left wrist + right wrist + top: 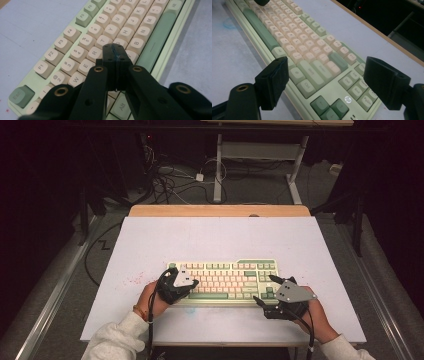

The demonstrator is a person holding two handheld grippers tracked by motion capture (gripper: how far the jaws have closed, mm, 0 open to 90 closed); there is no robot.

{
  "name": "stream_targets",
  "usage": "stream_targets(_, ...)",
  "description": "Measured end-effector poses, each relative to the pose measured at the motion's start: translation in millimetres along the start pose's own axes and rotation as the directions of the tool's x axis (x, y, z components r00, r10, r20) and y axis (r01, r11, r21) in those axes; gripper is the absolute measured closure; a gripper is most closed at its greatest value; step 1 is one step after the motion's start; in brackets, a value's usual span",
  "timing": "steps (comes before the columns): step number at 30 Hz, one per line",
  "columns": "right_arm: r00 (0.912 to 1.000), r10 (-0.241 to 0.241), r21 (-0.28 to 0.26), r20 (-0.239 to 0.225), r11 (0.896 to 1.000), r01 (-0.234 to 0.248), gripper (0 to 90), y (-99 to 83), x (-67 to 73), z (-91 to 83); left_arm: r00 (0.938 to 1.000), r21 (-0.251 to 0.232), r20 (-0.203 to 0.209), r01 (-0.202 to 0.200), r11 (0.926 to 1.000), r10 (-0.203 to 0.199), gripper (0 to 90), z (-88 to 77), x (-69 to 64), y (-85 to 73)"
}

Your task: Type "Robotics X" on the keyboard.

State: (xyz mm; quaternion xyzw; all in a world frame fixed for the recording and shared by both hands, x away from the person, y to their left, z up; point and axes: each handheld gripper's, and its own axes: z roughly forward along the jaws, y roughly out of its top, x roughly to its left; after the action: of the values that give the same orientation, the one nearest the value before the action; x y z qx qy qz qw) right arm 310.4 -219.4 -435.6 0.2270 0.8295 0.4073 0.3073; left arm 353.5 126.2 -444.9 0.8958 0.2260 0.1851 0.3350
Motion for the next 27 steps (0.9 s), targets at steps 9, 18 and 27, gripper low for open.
stream_targets(9,1.0000,0.000,-0.002,0.000,1.000,0.000,21.1,0.4,0.1,-0.3,0.9997,-0.008,-0.016,0.017,0.9998,-0.017,87.5,-5.0,5.4,-2.6)
stream_targets(18,1.0000,0.001,-0.001,0.001,1.000,-0.001,21.1,0.7,0.0,0.1,0.9991,-0.001,-0.025,0.034,0.9994,-0.034,87.5,-5.5,12.1,-7.6)
stream_targets(27,1.0000,-0.002,0.001,0.004,1.000,0.002,21.1,-0.1,-0.3,0.0,0.9987,0.005,-0.027,0.044,0.9990,-0.044,87.5,-4.9,16.5,-10.5)
